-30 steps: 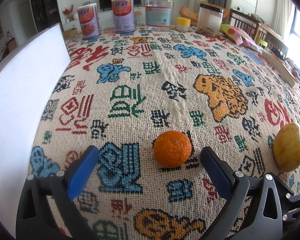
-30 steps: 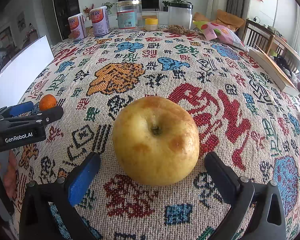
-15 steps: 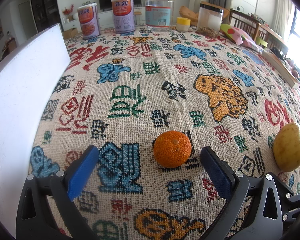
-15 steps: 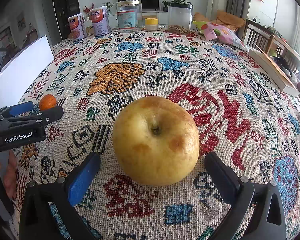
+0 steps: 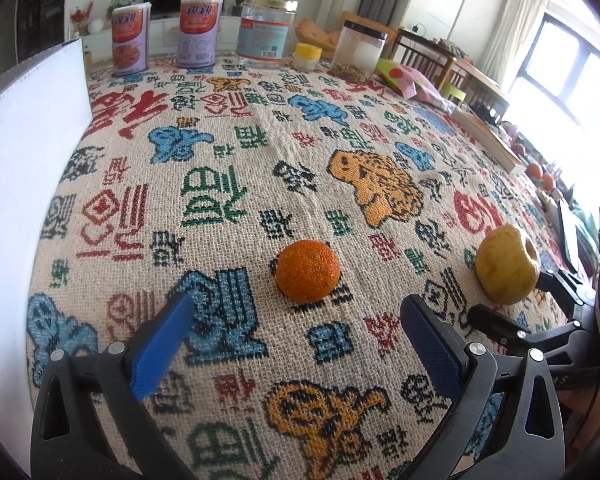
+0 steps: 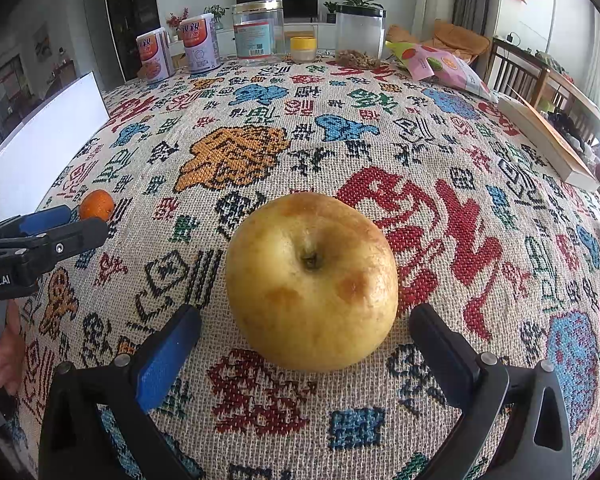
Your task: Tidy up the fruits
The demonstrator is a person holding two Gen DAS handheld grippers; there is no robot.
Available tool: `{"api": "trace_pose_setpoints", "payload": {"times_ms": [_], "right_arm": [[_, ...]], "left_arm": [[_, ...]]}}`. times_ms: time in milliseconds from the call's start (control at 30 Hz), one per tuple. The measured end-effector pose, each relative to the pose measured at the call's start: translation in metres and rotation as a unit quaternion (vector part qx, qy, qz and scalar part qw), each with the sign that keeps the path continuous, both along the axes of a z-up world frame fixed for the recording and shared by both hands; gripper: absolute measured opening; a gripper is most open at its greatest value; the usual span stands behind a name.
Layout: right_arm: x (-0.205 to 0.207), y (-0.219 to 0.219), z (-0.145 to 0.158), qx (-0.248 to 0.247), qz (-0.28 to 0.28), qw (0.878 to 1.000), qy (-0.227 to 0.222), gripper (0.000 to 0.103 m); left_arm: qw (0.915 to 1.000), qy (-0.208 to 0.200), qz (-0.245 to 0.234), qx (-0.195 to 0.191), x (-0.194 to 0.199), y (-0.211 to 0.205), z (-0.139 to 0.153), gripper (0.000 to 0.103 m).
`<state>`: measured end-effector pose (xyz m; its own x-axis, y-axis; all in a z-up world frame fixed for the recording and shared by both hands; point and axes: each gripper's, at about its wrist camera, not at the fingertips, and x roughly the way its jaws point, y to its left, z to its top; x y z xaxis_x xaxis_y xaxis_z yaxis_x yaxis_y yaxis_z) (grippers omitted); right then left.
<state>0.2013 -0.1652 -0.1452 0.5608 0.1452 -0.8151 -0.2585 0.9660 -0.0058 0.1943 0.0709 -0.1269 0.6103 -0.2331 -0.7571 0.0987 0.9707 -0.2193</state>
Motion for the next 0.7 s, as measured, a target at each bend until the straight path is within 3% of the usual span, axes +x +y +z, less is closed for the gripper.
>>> {"api": "trace_pose_setpoints", "payload": {"times_ms": [67, 167, 233, 267, 300, 333, 367, 400, 500, 533, 600, 700], "right_arm": [[-0.001, -0.001, 0.001, 0.005, 0.000, 1.000, -0.001, 0.103], [-0.002, -0.007, 0.004, 0.030, -0.005, 1.000, -0.005, 0.103], [-0.006, -0.019, 0.009, 0.068, -0.019, 0.997, -0.017, 0.103], [-0.008, -0.027, 0.011, 0.093, -0.025, 0.995, -0.019, 0.103], [-0.010, -0.034, 0.013, 0.118, -0.032, 0.992, -0.016, 0.103], [-0.010, -0.039, 0.014, 0.136, -0.037, 0.990, -0.010, 0.103], [-0.009, -0.041, 0.014, 0.144, -0.040, 0.989, -0.005, 0.103], [-0.006, -0.040, 0.015, 0.141, -0.039, 0.989, 0.000, 0.103], [0.004, -0.025, 0.021, 0.098, -0.015, 0.995, 0.008, 0.099], [0.008, -0.018, 0.021, 0.080, -0.009, 0.997, 0.017, 0.081], [0.019, -0.010, 0.020, 0.062, 0.004, 0.997, 0.046, 0.066], [0.019, -0.001, 0.026, 0.046, 0.007, 0.997, 0.056, 0.066]], "left_arm": [[0.9999, -0.003, 0.001, 0.014, -0.004, -0.008, 0.001, 0.101], [0.9966, 0.001, -0.008, 0.082, 0.002, -0.030, 0.000, 0.099], [0.9933, 0.002, 0.003, 0.115, 0.008, -0.037, -0.002, 0.082], [0.9937, -0.003, 0.008, 0.112, 0.009, -0.037, 0.000, 0.078], [0.9948, -0.002, 0.012, 0.101, 0.011, -0.035, 0.001, 0.064], [0.9948, -0.005, 0.019, 0.100, 0.013, -0.034, 0.002, 0.057], [0.9948, -0.005, 0.022, 0.099, 0.014, -0.032, 0.003, 0.037], [0.9955, -0.003, 0.023, 0.092, 0.015, -0.030, 0.004, 0.029], [0.9979, 0.008, 0.041, 0.050, 0.007, -0.019, 0.010, 0.028], [0.9984, 0.010, 0.046, 0.033, 0.000, -0.017, 0.013, 0.028], [0.9985, 0.013, 0.053, -0.004, -0.020, -0.011, 0.024, 0.028], [0.9955, 0.012, 0.045, -0.082, -0.064, -0.004, 0.056, 0.027]]}}
